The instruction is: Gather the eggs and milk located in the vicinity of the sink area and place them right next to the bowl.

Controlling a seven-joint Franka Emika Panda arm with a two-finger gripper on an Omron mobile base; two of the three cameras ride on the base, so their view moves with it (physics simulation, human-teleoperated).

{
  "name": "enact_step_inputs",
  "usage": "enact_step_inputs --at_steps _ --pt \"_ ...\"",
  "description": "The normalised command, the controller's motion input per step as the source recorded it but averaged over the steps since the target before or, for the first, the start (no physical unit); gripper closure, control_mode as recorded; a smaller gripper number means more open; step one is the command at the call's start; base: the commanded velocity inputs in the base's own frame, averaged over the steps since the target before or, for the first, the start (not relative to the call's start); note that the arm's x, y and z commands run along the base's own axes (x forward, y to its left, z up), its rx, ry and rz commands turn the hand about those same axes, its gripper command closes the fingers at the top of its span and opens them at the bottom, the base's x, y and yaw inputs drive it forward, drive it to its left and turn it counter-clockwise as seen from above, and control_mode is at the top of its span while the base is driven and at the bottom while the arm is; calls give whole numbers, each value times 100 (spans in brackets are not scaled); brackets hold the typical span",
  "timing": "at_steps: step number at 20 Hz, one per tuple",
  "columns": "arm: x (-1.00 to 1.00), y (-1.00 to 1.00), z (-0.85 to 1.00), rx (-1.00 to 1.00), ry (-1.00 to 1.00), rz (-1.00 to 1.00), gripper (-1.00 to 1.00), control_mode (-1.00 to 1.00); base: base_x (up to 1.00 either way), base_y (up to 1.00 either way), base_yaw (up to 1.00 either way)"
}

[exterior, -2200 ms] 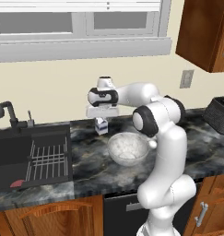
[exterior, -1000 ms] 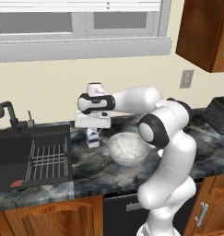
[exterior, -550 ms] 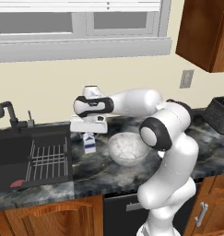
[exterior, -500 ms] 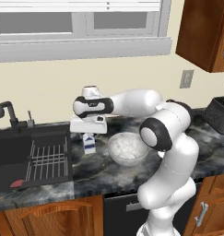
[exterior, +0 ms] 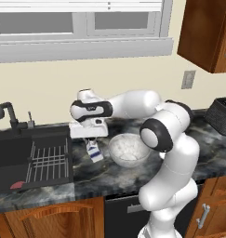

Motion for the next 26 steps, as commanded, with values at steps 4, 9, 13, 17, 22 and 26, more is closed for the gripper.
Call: enact_step_inputs --at_steps 4,9,13,17,22,26 --pt "0 0 -9 -7 10 0 100 -100 0 0 0" --pt "0 1 -13 -1 4 0 100 -100 0 0 0" --pt "-3 0 -7 0 1 0 100 -100 0 0 0" --pt "-30 0 -15 0 0 0 100 -100 0 0 0" --pt "-43 -1 -19 3 0 0 100 -100 0 0 0" --pt "-41 -13 -12 3 0 0 100 -100 0 0 0"
